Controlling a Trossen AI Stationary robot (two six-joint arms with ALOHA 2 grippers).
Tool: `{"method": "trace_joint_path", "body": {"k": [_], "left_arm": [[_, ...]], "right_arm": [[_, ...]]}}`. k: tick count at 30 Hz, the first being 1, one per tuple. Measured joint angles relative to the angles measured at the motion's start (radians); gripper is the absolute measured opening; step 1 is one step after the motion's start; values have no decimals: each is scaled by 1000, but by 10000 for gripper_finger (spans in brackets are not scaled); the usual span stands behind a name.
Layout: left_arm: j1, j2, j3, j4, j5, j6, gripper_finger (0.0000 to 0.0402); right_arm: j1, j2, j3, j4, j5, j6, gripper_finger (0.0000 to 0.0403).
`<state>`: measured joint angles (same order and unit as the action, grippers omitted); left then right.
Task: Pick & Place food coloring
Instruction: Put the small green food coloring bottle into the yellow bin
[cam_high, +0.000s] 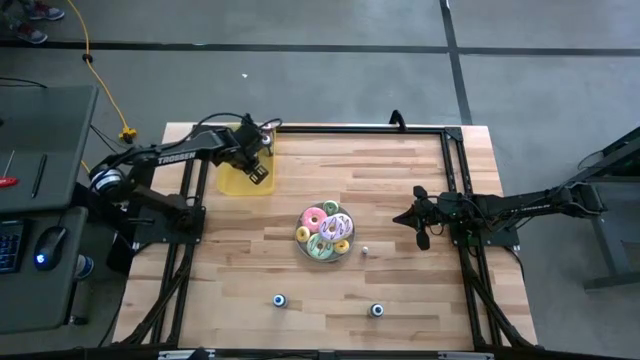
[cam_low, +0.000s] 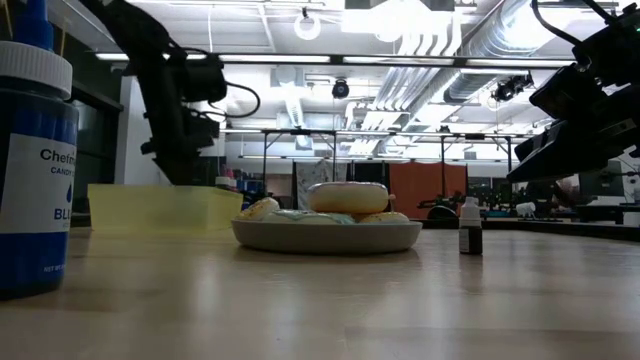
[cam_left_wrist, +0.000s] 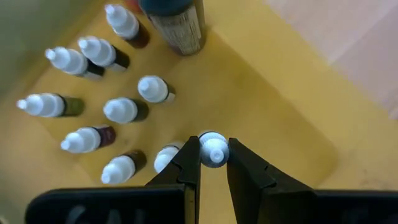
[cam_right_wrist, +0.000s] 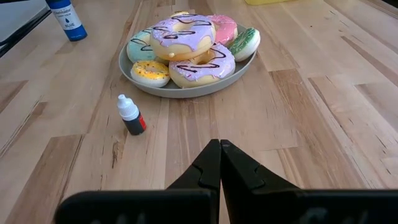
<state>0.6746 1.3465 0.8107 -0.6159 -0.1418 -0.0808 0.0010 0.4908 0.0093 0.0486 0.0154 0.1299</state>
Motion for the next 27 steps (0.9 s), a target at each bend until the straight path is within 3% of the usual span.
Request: {"method": "trace_joint_path", "body": {"k": [22, 27], "left_arm": [[54, 100, -1, 105, 34, -3, 43], [74, 100, -1, 99, 55, -3, 66]], "right_arm": [[0, 0, 0, 0, 0, 0, 0], [0, 0, 0, 0, 0, 0, 0]]}}
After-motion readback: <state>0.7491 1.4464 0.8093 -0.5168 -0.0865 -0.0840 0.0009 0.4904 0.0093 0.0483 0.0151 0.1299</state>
